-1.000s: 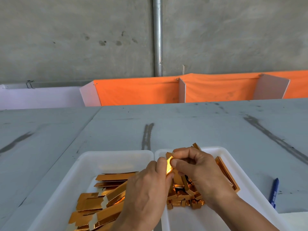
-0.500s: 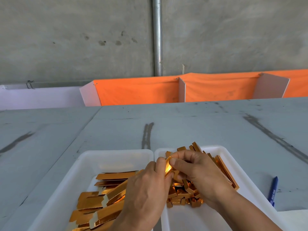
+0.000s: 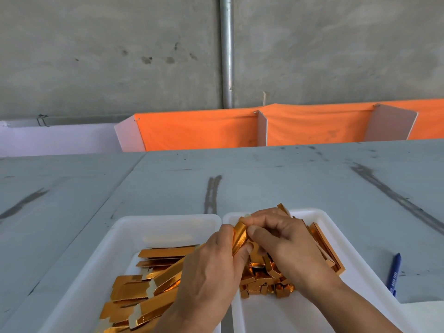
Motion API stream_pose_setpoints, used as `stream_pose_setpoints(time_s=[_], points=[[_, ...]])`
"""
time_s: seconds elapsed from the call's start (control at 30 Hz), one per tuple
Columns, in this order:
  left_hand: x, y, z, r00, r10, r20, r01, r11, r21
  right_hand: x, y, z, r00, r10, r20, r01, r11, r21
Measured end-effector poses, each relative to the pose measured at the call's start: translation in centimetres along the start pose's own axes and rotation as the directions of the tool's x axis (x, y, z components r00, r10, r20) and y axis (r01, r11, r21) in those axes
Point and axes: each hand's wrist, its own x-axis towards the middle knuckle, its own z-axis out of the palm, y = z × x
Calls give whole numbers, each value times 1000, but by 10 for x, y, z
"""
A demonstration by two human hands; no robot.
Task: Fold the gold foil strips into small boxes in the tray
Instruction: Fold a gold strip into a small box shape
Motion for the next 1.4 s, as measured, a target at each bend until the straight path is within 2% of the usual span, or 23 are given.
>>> stream_pose_setpoints(time_s=[0.1,0.23,0.37,0.43,0.5,0.63,0.73,0.87,1.17,1.3,1.4], points=[[0,0,-1,1000,2,-4,-3,999,-47,1,-2,-2,999,44,3,-44,988,148],[-3,-1,-3,998,49,-26,-52,994,-100,8,-1,-10,977,209,-30,-173,876,449],[-4,-2,-1,995,88,-40,-93,985,-146,10,0,-8,948,295,116,-303,736,606],[-3,-2,0,995,87,-37,-91,987,-134,9,0,-8,948,262,178,-316,737,598],[-3,-3,0,996,85,-34,-89,989,-122,8,-1,-8,956,208,208,-290,783,550],[-1,-1,0,997,77,-14,-77,994,-78,4,-1,-8,975,120,185,-189,887,421],[-1,-1,1,997,83,-11,-83,995,-62,3,0,-7,983,101,152,-151,918,368],[-1,-2,3,993,115,-31,-117,992,-49,4,0,-6,984,115,135,-158,916,368],[-2,-4,6,984,168,-56,-172,981,-85,6,-1,-10,965,169,199,-244,853,461],[-2,-4,6,987,153,-58,-158,983,-93,6,-1,-11,969,149,199,-229,846,482],[-3,-5,6,991,129,-48,-133,985,-112,5,0,-9,978,121,170,-184,884,429]])
